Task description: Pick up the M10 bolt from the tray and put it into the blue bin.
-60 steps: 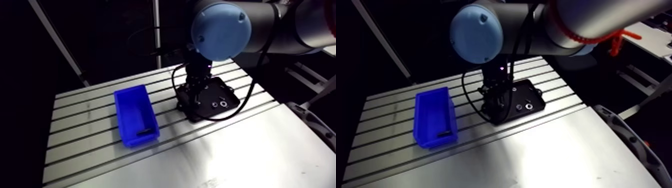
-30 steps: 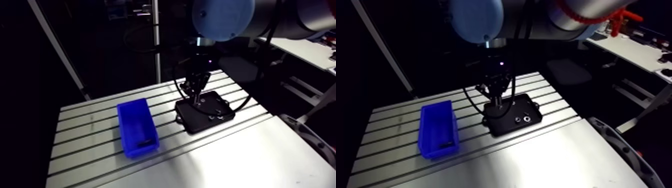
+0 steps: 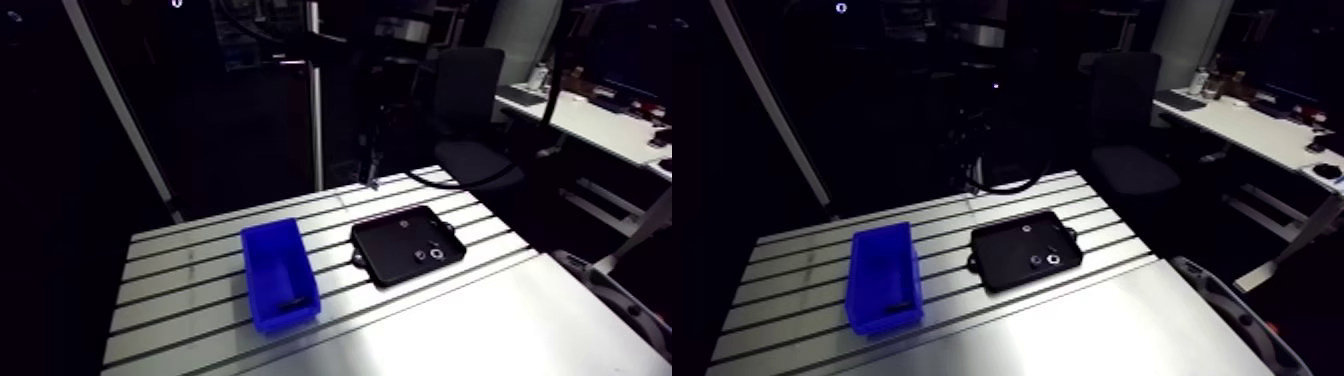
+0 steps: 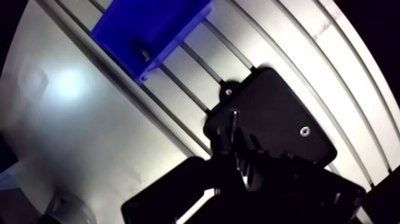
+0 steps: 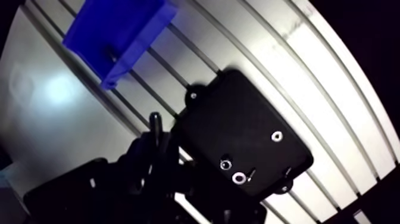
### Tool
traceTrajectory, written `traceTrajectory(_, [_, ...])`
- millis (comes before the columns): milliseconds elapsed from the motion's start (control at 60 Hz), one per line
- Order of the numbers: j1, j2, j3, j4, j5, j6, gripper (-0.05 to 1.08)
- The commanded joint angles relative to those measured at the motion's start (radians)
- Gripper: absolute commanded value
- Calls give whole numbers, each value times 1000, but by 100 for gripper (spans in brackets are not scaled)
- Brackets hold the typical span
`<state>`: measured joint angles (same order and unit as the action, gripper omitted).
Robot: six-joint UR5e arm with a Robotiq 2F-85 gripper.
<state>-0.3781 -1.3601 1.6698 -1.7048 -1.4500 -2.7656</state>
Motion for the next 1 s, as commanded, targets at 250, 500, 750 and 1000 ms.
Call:
traceTrajectory(250, [122,-98,-36,80,28,-500,102])
traceTrajectory(500, [220,-83,8,17,-55,-490,102])
traceTrajectory(750, [260,-68,64,-139,-61,-458,102])
traceTrajectory(1000, [284,-37,67,-152,-59,-420,102])
